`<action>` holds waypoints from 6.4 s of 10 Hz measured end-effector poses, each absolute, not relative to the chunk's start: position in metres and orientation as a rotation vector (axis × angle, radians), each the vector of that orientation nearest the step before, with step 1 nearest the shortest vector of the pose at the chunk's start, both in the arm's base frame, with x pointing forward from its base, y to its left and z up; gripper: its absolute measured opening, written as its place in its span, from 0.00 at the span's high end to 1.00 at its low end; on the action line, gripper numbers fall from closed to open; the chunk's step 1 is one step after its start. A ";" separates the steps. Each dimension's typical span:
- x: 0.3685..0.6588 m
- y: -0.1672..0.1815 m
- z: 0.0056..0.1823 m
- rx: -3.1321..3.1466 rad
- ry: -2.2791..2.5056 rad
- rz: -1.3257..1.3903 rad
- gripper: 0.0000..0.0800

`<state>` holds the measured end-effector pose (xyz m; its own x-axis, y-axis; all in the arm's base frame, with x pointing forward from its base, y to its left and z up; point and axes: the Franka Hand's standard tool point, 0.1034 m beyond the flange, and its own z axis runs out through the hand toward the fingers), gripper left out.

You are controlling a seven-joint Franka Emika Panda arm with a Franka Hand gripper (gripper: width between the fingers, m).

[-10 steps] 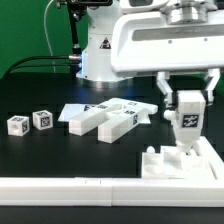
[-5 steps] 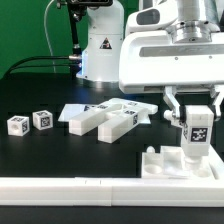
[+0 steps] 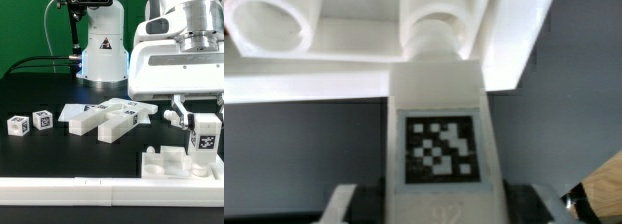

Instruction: Assemble chair

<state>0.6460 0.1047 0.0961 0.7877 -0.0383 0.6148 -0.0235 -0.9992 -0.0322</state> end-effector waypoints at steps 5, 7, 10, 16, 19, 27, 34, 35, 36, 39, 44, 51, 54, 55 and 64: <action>0.642 0.110 0.085 -2.958 0.034 -0.995 0.64; 0.639 0.109 0.079 -2.965 0.031 -0.983 0.64; 0.638 0.109 0.076 -2.976 0.017 -0.958 0.57; 0.651 0.110 0.082 -3.056 0.064 -0.430 0.19; 0.651 0.108 0.083 -3.066 0.095 -0.187 0.19; 0.651 0.103 0.080 -2.780 1.216 -0.140 0.64; 0.650 0.117 0.083 -2.658 1.438 -0.137 0.51; 0.650 0.117 0.082 -2.768 1.203 -0.171 0.32; 0.647 0.117 0.079 -2.873 0.952 -0.173 0.23; 0.642 0.118 0.077 -2.970 0.661 -0.197 0.19; 0.650 0.120 0.078 -3.064 0.347 -0.193 0.57; 0.650 0.117 0.076 -2.359 1.883 -0.058 0.64; 0.649 0.119 0.075 -2.401 1.833 -0.061 0.64; 0.650 0.119 0.075 -2.463 1.745 -0.078 0.64; 0.654 0.121 0.083 -3.090 -0.141 -0.135 0.19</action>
Offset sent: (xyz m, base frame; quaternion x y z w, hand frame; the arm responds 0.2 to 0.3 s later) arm 0.0043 0.0011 -0.0060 0.0073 0.0045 0.0025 1.0000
